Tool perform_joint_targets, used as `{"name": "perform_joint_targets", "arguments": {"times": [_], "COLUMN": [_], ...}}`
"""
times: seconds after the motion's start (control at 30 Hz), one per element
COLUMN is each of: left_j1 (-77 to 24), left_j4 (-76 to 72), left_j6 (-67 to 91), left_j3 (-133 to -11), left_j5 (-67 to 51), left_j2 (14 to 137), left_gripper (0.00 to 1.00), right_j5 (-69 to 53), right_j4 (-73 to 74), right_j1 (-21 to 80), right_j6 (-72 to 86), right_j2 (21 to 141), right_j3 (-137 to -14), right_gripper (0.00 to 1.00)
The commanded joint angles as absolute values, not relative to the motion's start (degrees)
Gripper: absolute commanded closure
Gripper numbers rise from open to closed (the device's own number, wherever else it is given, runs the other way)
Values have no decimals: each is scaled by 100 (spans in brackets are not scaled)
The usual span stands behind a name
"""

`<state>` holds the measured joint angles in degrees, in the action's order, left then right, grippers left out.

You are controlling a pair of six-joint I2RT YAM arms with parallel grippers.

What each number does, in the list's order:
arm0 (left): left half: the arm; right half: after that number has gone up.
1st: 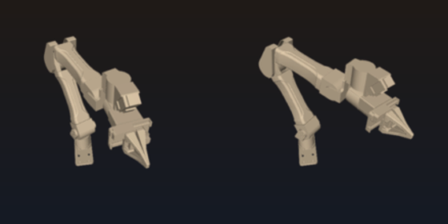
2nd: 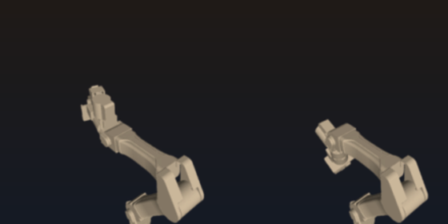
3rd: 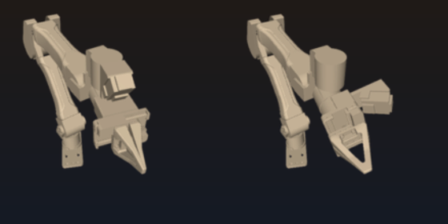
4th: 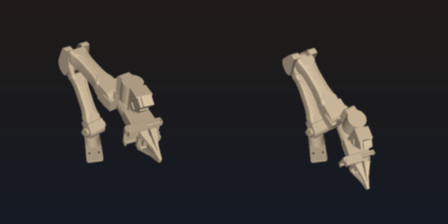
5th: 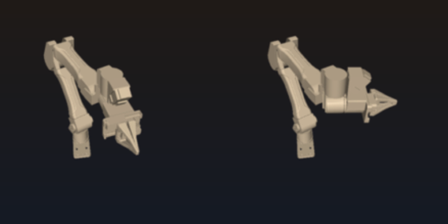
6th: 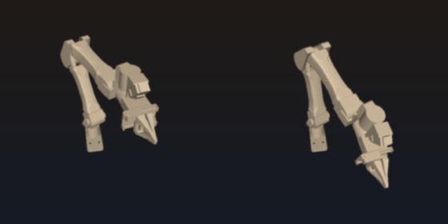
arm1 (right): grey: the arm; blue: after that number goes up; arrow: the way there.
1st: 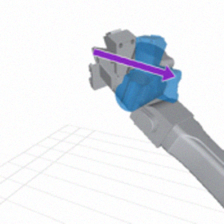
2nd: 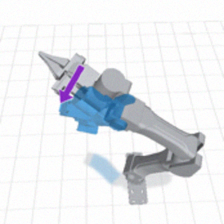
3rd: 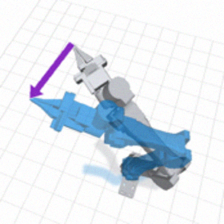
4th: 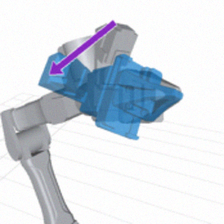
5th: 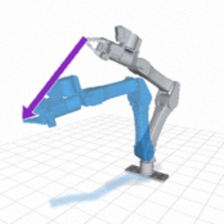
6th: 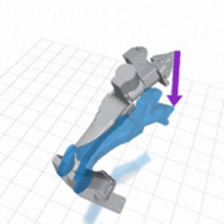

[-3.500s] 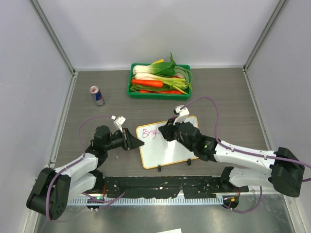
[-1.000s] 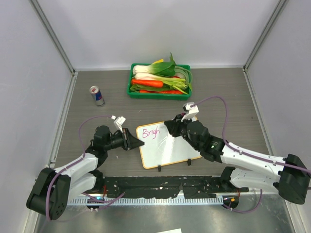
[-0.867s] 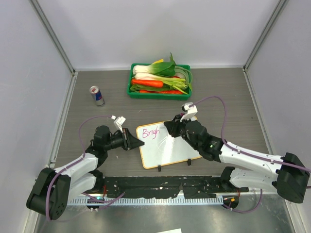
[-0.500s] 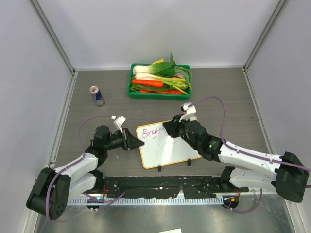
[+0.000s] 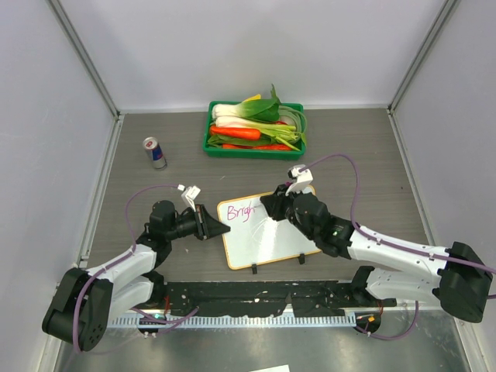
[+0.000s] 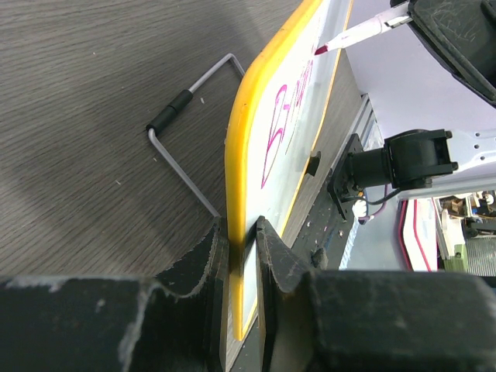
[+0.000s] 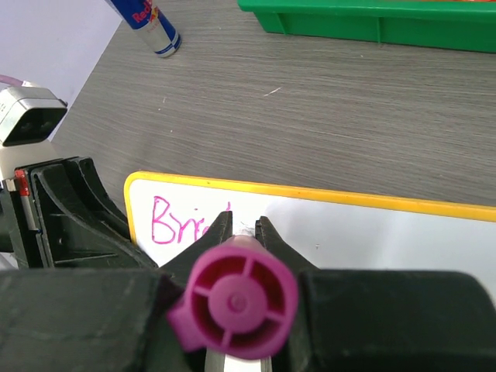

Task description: Write a sentence on the whiteboard

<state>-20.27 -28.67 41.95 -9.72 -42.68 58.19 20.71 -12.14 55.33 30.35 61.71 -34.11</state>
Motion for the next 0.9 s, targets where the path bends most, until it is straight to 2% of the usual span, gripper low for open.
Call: {"name": "perform_joint_targets", "arguments": {"times": [0.0,0.5,0.87], "left_j1": [-2083,-2074,-2074], "left_j4": [-2856,-2856,-2856], "left_j6": [4052,4043,4043], "left_j3": [-967,-967,-967], "left_j5": [-4254,-4254,-4263], "left_j2": [5818,5836,5818], "left_gripper": [100,100,100], "right_j5": [2583,2365,2259], "right_j4": [-967,-1072,-1230], "right_j1": [5511,5502,5493], "right_j6": [2953,2936,2918], "right_j2": [6012,5740,5985], "right_j3": [-3454,-3533,-3867], "right_gripper": [99,99,99]}}
